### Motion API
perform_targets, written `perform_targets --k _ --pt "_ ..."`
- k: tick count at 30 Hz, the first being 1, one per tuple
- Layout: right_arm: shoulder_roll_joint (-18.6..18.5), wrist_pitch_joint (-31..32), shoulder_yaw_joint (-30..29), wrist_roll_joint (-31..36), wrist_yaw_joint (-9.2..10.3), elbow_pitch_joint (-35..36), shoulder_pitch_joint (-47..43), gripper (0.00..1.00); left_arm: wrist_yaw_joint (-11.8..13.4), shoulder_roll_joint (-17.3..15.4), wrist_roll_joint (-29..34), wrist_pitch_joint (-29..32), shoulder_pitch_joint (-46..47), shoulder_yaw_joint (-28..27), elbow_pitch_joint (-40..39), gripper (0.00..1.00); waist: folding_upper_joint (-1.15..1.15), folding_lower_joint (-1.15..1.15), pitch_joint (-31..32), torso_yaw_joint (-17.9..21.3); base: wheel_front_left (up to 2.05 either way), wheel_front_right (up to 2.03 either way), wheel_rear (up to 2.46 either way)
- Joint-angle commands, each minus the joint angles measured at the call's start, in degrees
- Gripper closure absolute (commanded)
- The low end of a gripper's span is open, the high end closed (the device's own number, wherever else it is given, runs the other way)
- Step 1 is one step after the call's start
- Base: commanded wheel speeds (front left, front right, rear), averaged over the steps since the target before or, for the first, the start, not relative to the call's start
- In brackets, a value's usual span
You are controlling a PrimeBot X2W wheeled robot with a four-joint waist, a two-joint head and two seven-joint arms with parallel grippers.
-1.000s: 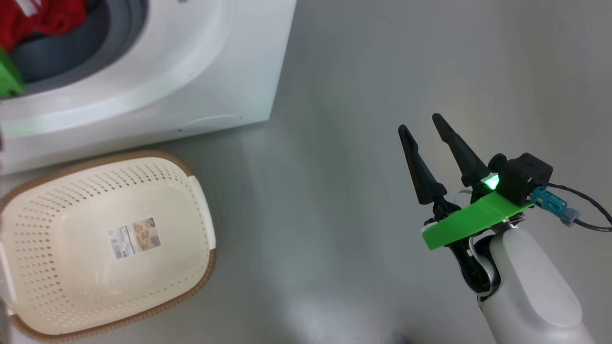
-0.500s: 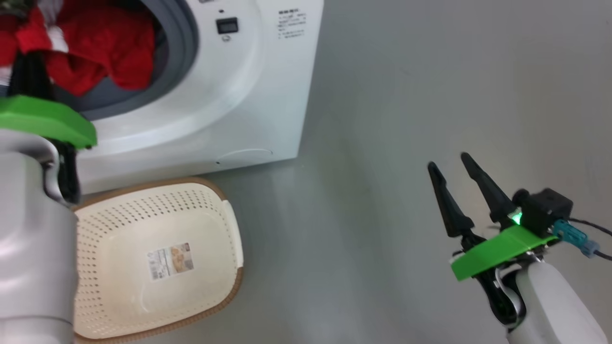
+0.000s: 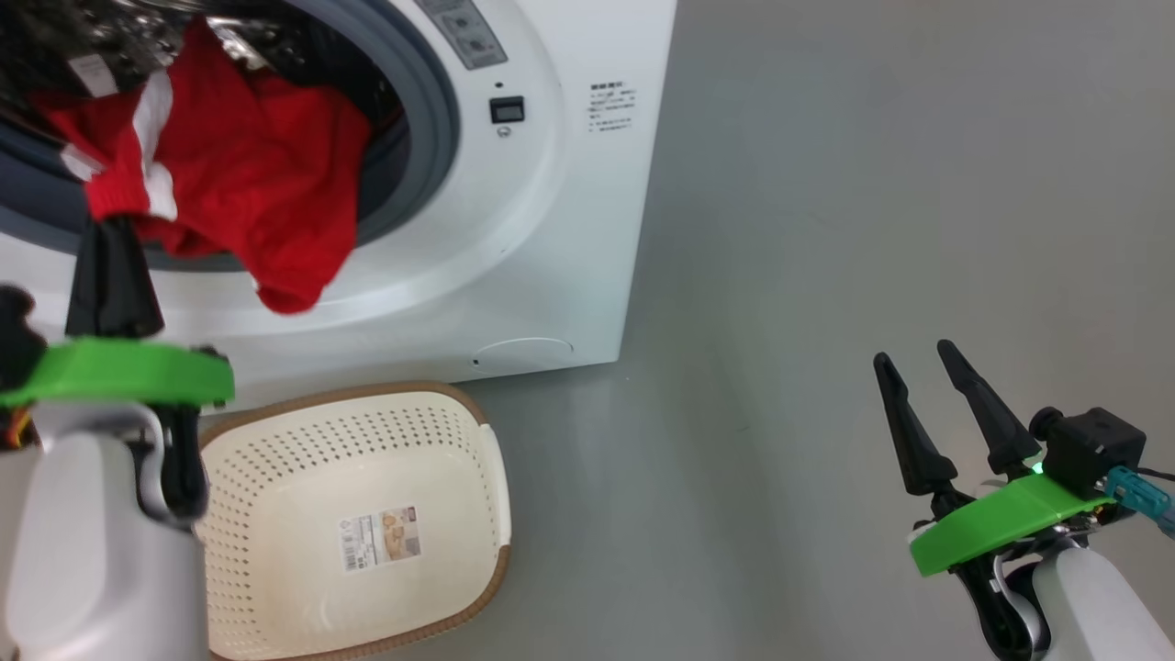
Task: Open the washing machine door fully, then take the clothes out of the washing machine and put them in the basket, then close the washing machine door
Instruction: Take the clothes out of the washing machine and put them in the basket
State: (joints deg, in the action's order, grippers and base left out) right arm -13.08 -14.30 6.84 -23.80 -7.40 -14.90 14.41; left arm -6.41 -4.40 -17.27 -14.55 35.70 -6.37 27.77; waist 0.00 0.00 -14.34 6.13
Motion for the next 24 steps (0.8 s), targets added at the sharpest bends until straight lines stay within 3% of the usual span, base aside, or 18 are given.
perform_targets --k 1,14,24 --pt "-0.84 -0.7 0.89 -0.01 -0.09 1.44 -0.92 0.0 -0.58 -1.67 -0.02 -0.44 -1.12 -1.57 -2.53 1.0 0.0 0.0 0.85 -0.84 0.0 0.0 0.0" --pt "-2.27 -0.7 -0.64 0.14 -0.09 2.11 -2.43 0.0 -0.87 1.26 -4.26 -0.44 -21.2 -1.97 -27.96 1.0 0.0 0.0 2.12 -3.23 0.0 0.0 0.0" --pt "-2.64 -0.7 -0.89 0.07 -0.09 2.08 -2.39 0.0 4.25 1.48 -4.74 0.31 -31.8 1.51 -43.9 1.0 0.0 0.0 2.44 -4.26 0.0 0.0 0.0"
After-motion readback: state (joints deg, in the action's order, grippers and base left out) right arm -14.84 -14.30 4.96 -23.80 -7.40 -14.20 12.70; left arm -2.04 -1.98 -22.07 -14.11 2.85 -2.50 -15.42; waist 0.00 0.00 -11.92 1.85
